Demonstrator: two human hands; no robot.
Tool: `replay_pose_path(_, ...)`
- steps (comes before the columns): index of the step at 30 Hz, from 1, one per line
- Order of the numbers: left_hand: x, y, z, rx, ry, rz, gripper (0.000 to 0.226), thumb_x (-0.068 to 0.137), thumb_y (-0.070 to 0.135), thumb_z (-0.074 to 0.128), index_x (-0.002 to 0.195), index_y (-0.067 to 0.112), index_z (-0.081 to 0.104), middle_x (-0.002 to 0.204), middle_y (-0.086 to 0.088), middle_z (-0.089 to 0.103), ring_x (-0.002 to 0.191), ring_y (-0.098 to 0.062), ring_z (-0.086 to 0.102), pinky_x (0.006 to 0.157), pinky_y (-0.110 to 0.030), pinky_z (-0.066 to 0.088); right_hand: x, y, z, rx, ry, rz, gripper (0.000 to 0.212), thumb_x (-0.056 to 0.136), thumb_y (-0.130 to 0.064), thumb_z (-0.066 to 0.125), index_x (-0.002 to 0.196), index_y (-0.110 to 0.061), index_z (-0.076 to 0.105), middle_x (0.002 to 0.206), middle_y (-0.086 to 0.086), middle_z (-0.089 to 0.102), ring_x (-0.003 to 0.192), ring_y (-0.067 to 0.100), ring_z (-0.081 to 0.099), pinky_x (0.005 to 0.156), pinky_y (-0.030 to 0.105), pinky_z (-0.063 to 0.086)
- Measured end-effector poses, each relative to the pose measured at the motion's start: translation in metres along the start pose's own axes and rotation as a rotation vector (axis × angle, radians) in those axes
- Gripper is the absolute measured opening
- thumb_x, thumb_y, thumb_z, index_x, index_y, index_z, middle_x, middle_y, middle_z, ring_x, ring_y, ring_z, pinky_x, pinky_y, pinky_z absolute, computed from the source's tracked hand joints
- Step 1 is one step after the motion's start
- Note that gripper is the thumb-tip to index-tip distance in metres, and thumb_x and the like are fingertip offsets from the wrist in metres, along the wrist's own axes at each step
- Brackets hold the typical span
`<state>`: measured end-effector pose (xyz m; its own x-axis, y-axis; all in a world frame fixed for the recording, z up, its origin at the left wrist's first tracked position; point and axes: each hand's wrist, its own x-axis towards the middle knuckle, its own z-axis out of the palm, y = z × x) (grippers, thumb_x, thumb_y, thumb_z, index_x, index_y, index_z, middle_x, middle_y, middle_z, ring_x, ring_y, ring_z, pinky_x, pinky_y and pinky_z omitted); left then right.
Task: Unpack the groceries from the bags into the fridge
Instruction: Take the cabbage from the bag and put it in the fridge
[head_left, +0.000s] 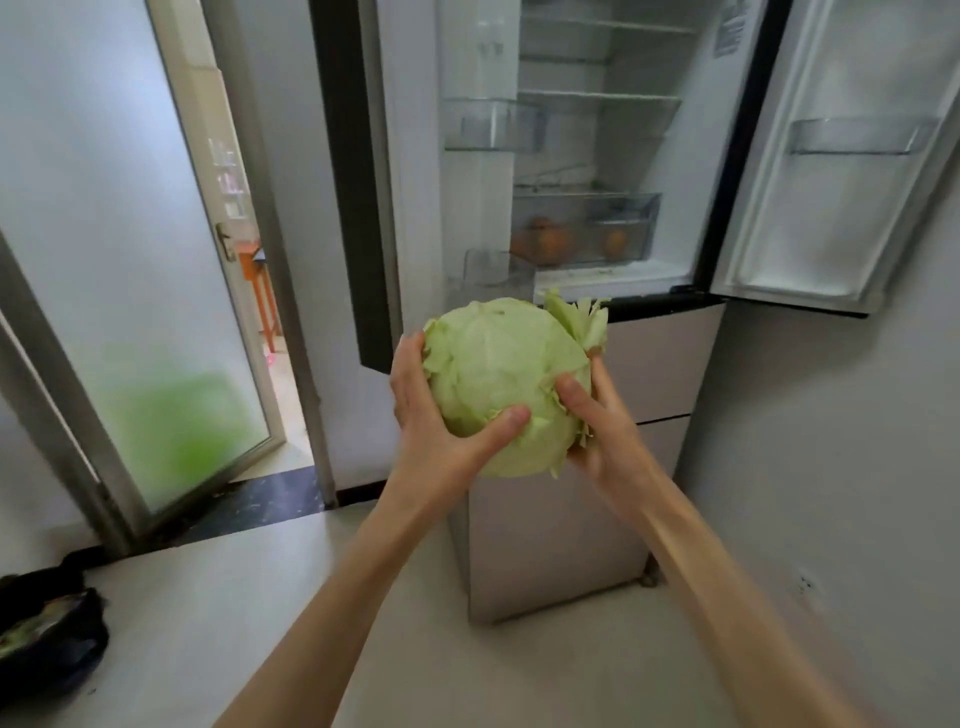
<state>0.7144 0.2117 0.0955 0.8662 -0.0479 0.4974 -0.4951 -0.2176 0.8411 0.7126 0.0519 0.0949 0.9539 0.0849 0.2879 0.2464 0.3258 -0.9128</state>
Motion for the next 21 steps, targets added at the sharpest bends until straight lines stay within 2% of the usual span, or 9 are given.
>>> replay_pose_path(4, 0.062, -0.016, 0.063, -0.081, -0.094, 0.018, 0.116, 0.048, 0.069, 0.065, 0.141, 0.039, 0.002, 0.148, 0.020, 0.003, 0.140, -0.009, 0.012, 0.114, -0.042, 0.025, 0.041, -0.016, -0.062, -0.086, 0.089, -0.042, 0.100, 0.059, -0.052, 0.080, 0.142, -0.035, 0.028, 0.138, -0.002, 0.050, 0.122, 0.019, 0.053, 0.095, 0.041, 0.049)
replay_pose_path(7, 0.106, -0.020, 0.106, -0.118, -0.159, 0.031, 0.120, 0.047, 0.069, 0.064, 0.143, 0.037, 0.000, 0.149, 0.022, 0.000, 0.140, -0.006, 0.009, 0.115, -0.041, 0.024, 0.071, -0.027, -0.103, -0.112, 0.169, -0.085, 0.097, 0.060, -0.053, 0.079, 0.142, -0.035, 0.030, 0.134, -0.004, 0.054, 0.120, 0.019, 0.055, 0.088, 0.035, 0.052)
replay_pose_path(12, 0.170, -0.025, 0.180, -0.162, -0.248, 0.071, 0.118, 0.049, 0.068, 0.064, 0.142, 0.038, -0.001, 0.147, 0.024, -0.001, 0.140, -0.009, 0.009, 0.114, -0.043, 0.025, 0.120, -0.046, -0.176, -0.131, 0.224, -0.122, 0.094, 0.062, -0.053, 0.079, 0.141, -0.036, 0.031, 0.135, -0.004, 0.054, 0.121, 0.020, 0.054, 0.096, 0.042, 0.049)
replay_pose_path(17, 0.239, -0.032, 0.255, -0.183, -0.249, 0.064, 0.119, 0.047, 0.068, 0.064, 0.142, 0.039, -0.001, 0.148, 0.023, -0.002, 0.140, -0.010, 0.006, 0.114, -0.045, 0.023, 0.180, -0.064, -0.252, -0.119, 0.251, -0.154, 0.097, 0.058, -0.051, 0.082, 0.140, -0.032, 0.034, 0.132, -0.003, 0.057, 0.120, 0.019, 0.055, 0.096, 0.040, 0.049)
replay_pose_path(21, 0.294, -0.040, 0.311, -0.171, -0.207, 0.078, 0.120, 0.047, 0.068, 0.063, 0.144, 0.034, 0.002, 0.149, 0.021, -0.001, 0.141, -0.009, 0.006, 0.115, -0.044, 0.022, 0.236, -0.074, -0.312, -0.101, 0.275, -0.154, 0.107, 0.050, -0.053, 0.085, 0.140, -0.025, 0.034, 0.130, 0.000, 0.058, 0.117, 0.018, 0.058, 0.096, 0.041, 0.049)
